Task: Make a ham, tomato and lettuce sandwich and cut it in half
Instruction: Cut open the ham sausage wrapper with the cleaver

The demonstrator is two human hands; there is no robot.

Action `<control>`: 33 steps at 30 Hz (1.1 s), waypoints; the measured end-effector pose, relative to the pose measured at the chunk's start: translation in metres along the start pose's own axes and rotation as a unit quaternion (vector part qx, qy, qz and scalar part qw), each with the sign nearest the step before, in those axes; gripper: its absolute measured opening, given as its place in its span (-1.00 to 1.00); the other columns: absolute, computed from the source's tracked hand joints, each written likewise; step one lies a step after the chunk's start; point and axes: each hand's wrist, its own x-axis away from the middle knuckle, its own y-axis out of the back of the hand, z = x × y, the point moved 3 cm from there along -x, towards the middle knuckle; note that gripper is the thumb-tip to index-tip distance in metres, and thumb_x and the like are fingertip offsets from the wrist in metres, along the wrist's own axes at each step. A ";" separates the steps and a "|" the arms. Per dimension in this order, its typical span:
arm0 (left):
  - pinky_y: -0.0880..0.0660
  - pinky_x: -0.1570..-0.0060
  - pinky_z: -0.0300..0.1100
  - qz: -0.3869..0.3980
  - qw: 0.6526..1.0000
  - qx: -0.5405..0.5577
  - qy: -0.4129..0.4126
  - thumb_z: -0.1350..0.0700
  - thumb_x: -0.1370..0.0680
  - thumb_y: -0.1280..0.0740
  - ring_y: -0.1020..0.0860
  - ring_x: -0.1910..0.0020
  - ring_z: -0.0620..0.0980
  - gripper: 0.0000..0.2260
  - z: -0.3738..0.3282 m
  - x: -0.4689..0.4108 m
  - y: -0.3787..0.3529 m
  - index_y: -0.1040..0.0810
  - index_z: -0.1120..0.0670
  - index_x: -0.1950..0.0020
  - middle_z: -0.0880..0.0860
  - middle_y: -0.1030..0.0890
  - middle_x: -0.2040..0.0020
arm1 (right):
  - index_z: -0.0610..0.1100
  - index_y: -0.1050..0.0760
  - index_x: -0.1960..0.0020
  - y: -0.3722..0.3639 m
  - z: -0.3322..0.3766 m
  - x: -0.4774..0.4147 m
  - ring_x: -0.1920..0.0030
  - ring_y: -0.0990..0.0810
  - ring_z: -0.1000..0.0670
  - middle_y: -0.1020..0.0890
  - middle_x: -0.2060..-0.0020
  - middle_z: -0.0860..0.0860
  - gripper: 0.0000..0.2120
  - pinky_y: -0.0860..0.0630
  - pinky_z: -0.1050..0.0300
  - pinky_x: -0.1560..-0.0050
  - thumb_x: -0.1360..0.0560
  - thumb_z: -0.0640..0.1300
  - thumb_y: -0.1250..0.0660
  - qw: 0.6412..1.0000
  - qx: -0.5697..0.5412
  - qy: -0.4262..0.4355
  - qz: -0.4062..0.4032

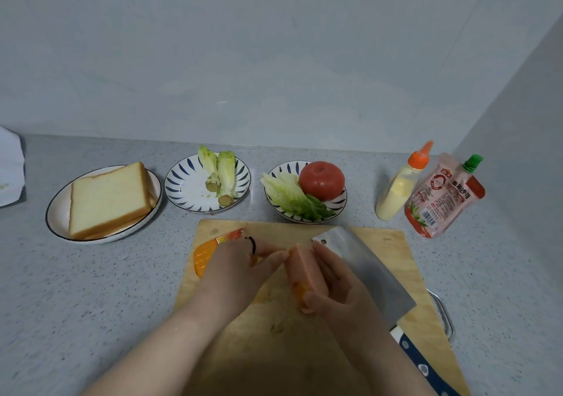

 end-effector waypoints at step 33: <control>-0.35 0.41 -0.56 0.024 0.995 0.076 0.064 0.13 -0.42 -0.40 -0.51 0.40 -0.34 -0.81 -0.008 0.003 0.011 -0.59 -0.09 0.38 -0.17 -0.60 0.43 | 0.33 -0.06 -0.15 -0.012 0.003 0.013 -0.08 -0.32 0.55 -0.24 -0.17 0.39 -0.29 -0.39 0.55 -0.01 -0.37 -0.24 -0.43 0.983 0.164 0.064 0.043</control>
